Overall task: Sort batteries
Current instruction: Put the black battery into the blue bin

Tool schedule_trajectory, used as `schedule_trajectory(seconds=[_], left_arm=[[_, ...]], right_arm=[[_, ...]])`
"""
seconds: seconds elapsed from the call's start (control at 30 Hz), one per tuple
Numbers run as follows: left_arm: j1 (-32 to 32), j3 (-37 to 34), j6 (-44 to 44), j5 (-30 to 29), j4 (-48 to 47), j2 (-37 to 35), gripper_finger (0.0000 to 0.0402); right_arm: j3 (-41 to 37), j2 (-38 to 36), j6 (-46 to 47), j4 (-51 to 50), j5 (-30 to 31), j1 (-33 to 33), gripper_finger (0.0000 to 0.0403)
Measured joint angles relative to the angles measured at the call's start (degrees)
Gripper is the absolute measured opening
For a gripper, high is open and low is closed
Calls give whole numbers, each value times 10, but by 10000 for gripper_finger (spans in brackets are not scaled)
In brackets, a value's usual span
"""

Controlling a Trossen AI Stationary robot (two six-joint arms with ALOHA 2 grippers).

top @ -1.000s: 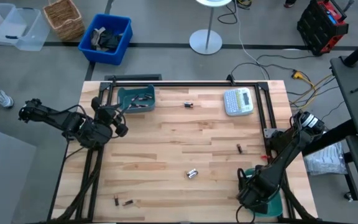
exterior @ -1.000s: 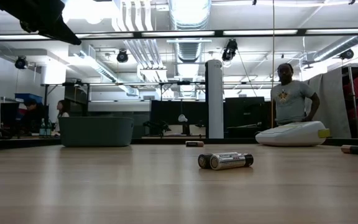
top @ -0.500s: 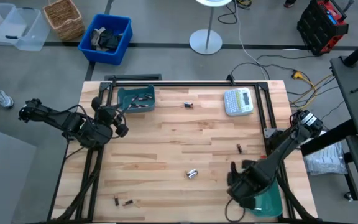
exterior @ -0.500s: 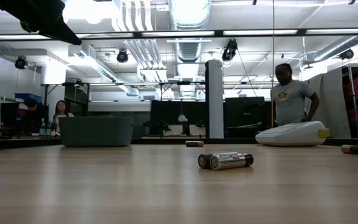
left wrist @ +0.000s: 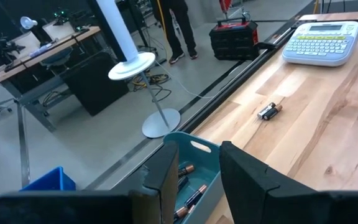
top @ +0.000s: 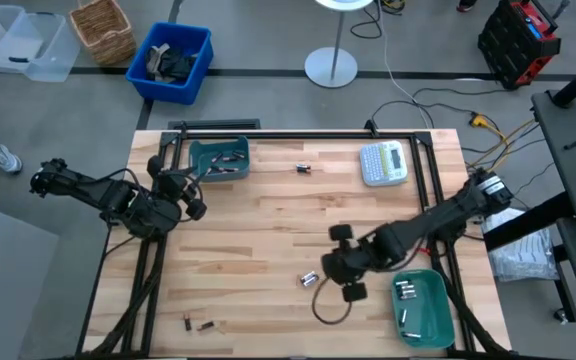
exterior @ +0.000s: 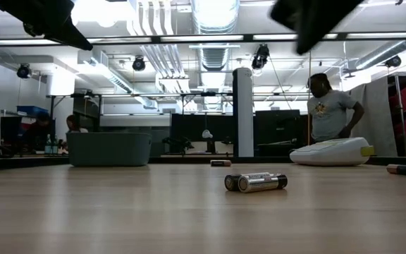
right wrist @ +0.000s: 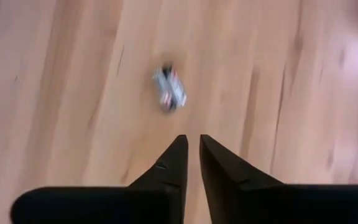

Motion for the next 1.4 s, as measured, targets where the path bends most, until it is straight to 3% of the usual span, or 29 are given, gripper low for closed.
schedule_trajectory(seconds=[0.37,0.57,0.7,1.13,1.27,1.4], left_arm=[[0,1,12,8,43,0,98],[-2,1,89,118,159,18,98],[-15,1,88,178,173,52,98],[-157,1,-62,388,173,162,98],[-196,1,-153,434,158,175,98],[-224,1,-294,523,148,191,98]], right_arm=[[-83,0,-240,227,1,-71,12],[-127,0,-304,358,1,-86,12],[-138,0,-327,399,5,-89,12],[-142,0,-340,402,24,-90,12],[-142,0,-340,402,24,-95,12],[-143,0,-332,402,24,-103,12]])
